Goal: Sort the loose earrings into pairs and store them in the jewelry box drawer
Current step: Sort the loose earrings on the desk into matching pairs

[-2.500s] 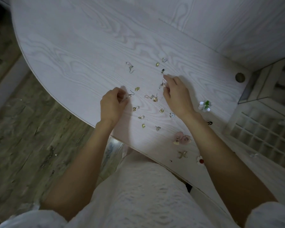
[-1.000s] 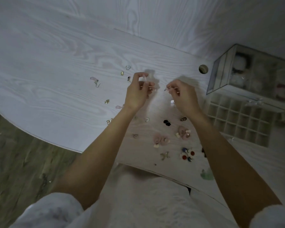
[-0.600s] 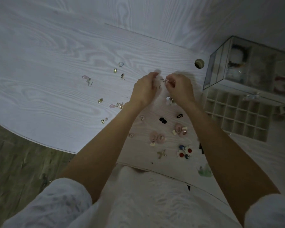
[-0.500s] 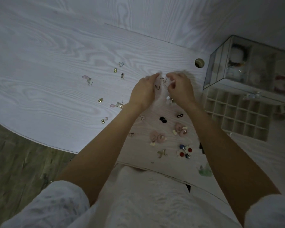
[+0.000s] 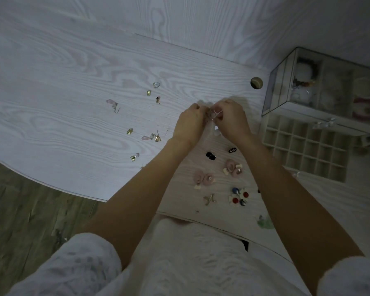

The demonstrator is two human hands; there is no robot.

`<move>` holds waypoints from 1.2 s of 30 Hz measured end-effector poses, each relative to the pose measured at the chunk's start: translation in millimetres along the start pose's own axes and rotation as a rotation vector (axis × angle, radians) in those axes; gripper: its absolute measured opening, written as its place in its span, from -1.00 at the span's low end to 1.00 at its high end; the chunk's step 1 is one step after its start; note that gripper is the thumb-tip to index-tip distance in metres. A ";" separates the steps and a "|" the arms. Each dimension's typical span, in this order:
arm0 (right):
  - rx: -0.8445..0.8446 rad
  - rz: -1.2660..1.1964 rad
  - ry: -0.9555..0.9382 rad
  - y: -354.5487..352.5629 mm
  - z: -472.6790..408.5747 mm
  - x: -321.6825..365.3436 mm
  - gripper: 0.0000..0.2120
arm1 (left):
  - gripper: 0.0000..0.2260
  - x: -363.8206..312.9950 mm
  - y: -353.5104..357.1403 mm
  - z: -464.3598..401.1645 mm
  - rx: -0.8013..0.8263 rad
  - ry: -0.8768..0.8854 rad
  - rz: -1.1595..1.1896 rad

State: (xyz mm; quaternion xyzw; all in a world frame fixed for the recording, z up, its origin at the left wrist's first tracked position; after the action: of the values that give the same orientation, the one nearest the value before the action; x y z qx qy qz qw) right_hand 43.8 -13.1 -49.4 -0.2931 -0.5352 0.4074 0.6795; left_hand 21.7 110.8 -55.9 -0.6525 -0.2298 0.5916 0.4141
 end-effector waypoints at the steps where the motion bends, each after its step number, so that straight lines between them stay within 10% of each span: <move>1: -0.007 0.007 0.006 -0.7 1.7 -1.7 -0.79 | -0.74 -3.7 2.9 1.7 -0.006 0.000 0.007; 13: -0.082 -0.093 0.014 -2.7 9.1 -11.3 -0.74 | -0.74 9.1 -21.6 38.6 -0.190 -0.076 0.325; 27: 0.030 0.049 -0.164 40.3 34.1 56.9 -0.73 | -0.66 82.2 -64.7 107.6 -0.233 -0.215 -0.039; 36: 0.051 -0.087 -0.235 61.9 35.9 76.8 -0.76 | -0.65 129.7 -83.7 111.2 -0.440 -0.320 0.142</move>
State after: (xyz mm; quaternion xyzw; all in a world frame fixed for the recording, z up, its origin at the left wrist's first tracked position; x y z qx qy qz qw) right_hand 1.6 82.9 -54.3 -0.2028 -0.6127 0.4224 0.6364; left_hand -44.1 289.2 -58.5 -0.6395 -0.3687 0.6506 0.1785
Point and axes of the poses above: each hand's wrist, its own z-axis away from the middle knuckle, its own y-axis out of the palm, x = y × z, the point moved 1 cm from there along -z, towards the middle knuckle, and after that the axes turned 10 degrees about y, right-handed, at the moved point
